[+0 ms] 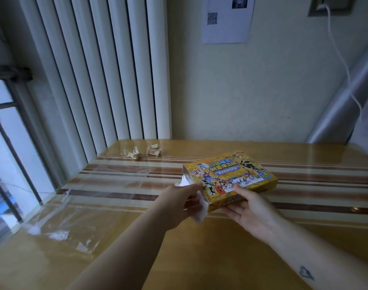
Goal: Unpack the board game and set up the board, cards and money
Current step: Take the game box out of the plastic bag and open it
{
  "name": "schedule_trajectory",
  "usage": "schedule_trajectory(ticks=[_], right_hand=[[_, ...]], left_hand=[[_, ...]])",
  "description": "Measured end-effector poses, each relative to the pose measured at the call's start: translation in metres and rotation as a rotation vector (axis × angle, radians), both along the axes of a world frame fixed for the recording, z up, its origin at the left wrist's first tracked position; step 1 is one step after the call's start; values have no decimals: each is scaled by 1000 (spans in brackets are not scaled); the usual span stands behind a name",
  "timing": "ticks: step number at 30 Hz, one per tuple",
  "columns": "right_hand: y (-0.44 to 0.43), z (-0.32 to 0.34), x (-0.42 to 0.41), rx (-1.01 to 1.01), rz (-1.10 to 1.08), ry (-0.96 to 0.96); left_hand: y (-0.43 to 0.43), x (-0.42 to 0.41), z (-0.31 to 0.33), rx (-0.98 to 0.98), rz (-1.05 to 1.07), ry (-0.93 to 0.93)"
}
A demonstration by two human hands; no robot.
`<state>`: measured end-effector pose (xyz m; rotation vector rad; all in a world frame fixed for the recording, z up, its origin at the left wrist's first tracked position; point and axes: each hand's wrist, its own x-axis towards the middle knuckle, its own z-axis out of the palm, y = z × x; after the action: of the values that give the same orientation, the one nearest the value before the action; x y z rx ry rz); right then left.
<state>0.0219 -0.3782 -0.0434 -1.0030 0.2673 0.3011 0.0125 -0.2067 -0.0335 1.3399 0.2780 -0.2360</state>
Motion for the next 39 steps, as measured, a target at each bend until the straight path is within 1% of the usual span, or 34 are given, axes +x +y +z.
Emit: schedule_trajectory(ticks=[2,4,8,12,15,20,33,39], right_hand=[[-1,1,-1,18,2,-4],[-3,4,0,26,9,-22],[-7,9,3,14,37,-62],[-10,13,5,19,54,-73],[-11,14,6,24,80,-88],[-12,19,10,41,62,-91],[-4,16,13,44,137,-112],[-3,3,11,43,148,-61]], left_hand=[[2,5,1,-87,45,33],[3,7,3,-94,55,36],[1,7,5,-127,-23,56],[-1,9,6,-120,-51,78],[-4,11,8,-100,-20,93],[-6,15,13,-80,24,34],[12,24,11,162,2,-38],[11,26,10,427,-13,-29]])
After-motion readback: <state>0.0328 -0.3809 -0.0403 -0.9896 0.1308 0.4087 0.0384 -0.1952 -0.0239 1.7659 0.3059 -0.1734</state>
